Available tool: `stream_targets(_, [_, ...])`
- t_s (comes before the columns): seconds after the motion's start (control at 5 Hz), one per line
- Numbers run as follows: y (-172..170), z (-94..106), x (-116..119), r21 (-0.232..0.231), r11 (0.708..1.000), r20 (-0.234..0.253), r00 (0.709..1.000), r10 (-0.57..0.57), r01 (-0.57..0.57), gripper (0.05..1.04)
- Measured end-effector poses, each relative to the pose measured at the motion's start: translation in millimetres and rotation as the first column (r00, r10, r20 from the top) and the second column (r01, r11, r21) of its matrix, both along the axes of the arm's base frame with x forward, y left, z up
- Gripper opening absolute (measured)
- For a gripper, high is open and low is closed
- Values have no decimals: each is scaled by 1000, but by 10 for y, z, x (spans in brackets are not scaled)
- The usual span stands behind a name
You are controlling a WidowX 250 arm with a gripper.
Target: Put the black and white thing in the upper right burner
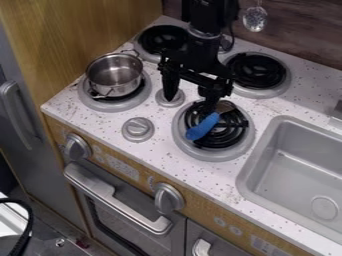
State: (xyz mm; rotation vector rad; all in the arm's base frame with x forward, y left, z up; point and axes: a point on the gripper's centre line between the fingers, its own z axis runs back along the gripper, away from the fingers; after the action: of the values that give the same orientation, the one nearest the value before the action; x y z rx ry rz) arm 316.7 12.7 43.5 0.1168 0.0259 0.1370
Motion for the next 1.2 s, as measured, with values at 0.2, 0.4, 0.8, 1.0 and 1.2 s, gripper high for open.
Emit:
stream_targets(0.2, [-6, -103, -32, -3, 1000, -34, 999, 1, -1, 999])
stream_targets(0.4, [-51, -280, 265, -40, 999, -34, 999, -19, 18, 999])
stream_targets(0.8, [-67, -431, 887, -69, 997, 14, 999, -42, 43, 999])
stream_targets(1.0, [29, -412, 1092, -52, 998, 50, 998, -32, 35, 999])
stream_targets(1.2, [200, -424, 1190, -29, 1000, 62, 998, -6, 8, 999])
